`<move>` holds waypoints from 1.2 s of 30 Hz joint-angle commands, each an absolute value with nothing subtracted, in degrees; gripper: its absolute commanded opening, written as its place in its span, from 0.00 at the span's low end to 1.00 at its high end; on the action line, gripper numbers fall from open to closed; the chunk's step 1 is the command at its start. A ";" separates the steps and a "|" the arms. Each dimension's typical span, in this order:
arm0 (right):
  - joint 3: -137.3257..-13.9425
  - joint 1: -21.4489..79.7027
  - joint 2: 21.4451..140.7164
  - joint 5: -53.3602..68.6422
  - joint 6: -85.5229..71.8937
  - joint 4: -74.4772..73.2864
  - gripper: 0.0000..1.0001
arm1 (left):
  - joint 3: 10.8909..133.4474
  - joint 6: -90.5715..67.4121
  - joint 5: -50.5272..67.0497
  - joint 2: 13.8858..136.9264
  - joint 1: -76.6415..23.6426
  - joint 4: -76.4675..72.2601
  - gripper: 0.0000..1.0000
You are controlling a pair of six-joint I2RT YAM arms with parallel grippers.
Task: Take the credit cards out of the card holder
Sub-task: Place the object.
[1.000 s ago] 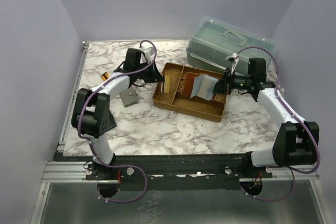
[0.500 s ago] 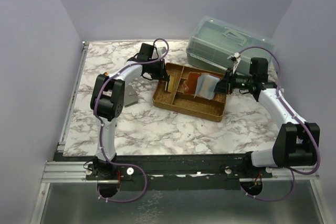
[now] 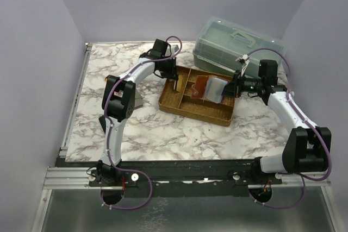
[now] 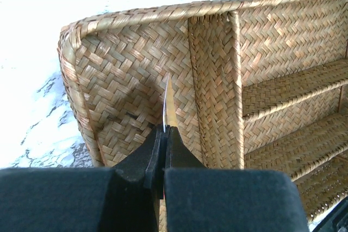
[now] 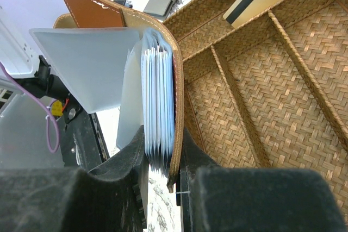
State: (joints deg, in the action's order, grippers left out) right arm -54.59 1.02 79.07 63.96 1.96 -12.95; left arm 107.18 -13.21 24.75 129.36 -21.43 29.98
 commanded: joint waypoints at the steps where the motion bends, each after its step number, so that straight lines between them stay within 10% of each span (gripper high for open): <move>1: -54.51 0.53 77.89 66.47 1.49 -11.69 0.00 | 109.75 -10.94 21.36 131.00 -21.75 32.40 0.00; 36: -54.51 0.48 79.10 67.06 1.67 -11.69 0.00 | 124.13 -8.88 24.94 140.49 -21.69 38.56 0.03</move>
